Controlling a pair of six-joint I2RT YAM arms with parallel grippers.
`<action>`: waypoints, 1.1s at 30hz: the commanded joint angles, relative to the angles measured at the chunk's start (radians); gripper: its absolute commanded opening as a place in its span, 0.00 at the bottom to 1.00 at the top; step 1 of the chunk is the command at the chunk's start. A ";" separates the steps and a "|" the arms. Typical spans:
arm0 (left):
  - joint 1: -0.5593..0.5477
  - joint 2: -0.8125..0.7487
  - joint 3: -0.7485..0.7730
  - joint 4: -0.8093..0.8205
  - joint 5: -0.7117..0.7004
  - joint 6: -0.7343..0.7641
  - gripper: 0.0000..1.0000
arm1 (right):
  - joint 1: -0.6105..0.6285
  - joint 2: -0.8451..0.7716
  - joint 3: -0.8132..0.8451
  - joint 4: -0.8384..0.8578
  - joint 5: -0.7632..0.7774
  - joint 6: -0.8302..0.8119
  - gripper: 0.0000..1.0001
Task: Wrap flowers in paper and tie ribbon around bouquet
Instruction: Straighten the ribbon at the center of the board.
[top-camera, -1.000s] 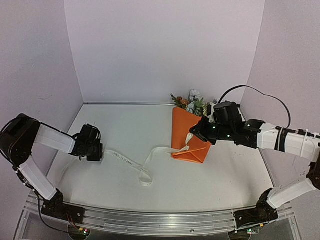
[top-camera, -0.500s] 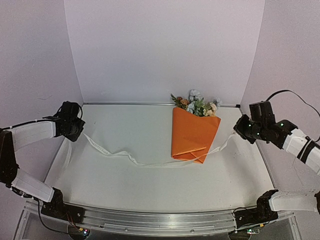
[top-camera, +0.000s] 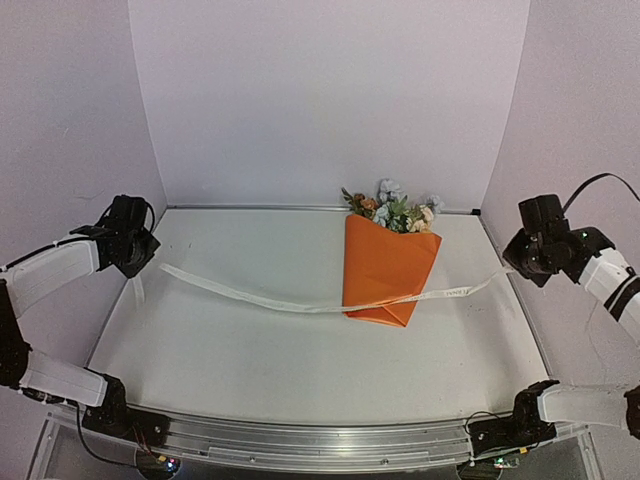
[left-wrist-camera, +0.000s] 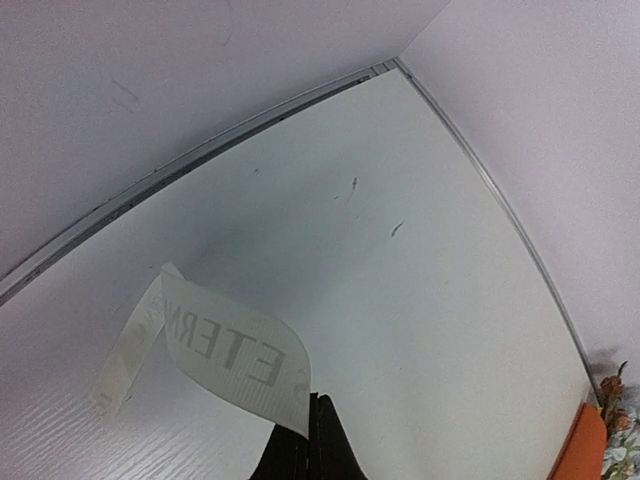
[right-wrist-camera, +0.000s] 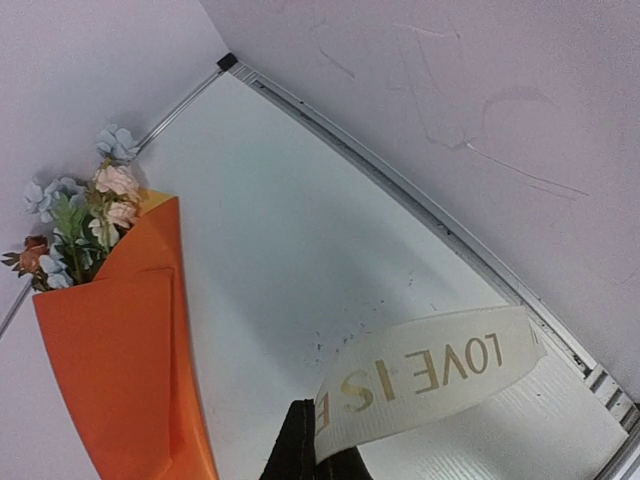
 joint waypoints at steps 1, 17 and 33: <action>0.004 -0.043 -0.109 -0.030 0.014 -0.009 0.00 | -0.031 0.057 -0.026 -0.058 0.077 0.018 0.00; 0.002 -0.122 -0.318 -0.017 0.079 -0.145 0.00 | -0.074 0.225 -0.061 -0.083 0.167 0.096 0.00; 0.002 -0.089 -0.403 0.078 0.173 -0.181 0.01 | -0.154 0.337 -0.033 -0.092 0.131 0.087 0.08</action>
